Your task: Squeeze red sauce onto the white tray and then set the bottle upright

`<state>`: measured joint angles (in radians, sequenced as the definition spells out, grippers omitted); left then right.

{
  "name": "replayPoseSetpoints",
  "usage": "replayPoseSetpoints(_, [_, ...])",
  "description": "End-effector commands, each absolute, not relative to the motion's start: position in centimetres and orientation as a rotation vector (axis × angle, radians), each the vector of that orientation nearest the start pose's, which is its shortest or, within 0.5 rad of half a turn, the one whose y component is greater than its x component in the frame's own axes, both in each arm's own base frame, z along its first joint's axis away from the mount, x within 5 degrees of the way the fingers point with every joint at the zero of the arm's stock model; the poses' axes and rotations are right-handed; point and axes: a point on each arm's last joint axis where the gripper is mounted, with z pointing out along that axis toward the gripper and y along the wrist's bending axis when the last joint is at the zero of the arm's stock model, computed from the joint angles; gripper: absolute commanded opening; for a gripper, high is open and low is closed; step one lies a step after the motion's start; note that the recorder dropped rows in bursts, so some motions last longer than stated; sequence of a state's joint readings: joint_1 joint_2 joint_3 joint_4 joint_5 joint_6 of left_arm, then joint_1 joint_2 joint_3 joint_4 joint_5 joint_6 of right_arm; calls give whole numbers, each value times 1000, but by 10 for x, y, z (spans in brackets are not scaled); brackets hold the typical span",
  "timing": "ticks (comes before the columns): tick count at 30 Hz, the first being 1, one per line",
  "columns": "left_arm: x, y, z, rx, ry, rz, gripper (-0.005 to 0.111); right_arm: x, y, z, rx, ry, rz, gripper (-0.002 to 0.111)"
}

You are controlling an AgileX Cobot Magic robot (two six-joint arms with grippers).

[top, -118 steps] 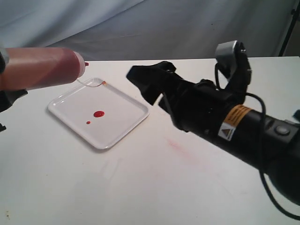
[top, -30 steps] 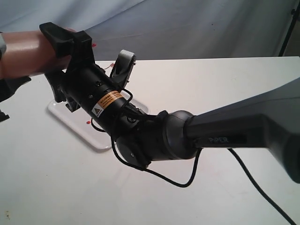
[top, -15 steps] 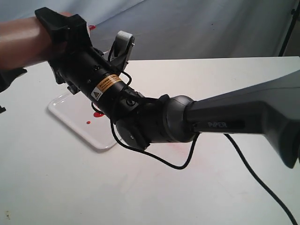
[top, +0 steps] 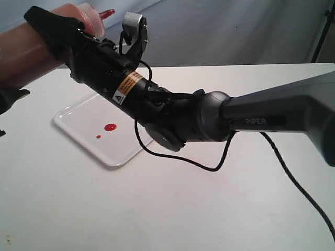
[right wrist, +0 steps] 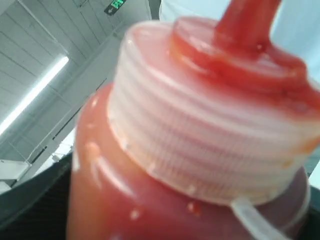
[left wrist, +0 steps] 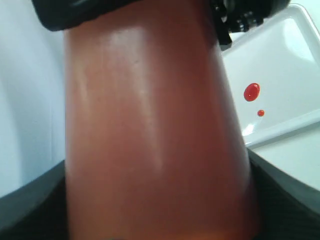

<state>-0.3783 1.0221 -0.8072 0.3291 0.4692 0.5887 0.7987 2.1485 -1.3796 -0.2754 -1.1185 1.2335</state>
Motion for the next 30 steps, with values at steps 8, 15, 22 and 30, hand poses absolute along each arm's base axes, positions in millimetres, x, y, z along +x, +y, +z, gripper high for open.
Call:
replayPoseSetpoints(8, [201, -74, 324, 1149, 1824, 316, 0, 306, 344, 252, -806, 1318, 1412, 3])
replayPoseSetpoints(15, [213, -86, 313, 1067, 1884, 166, 0, 294, 331, 286, -1085, 1376, 1066, 0])
replayPoseSetpoints(22, [229, -97, 307, 920, 1886, 36, 2, 290, 316, 292, -1254, 1496, 811, 0])
replayPoseSetpoints(30, [232, -100, 305, 839, 1910, -39, 19, 284, 314, 286, -1353, 1540, 817, 0])
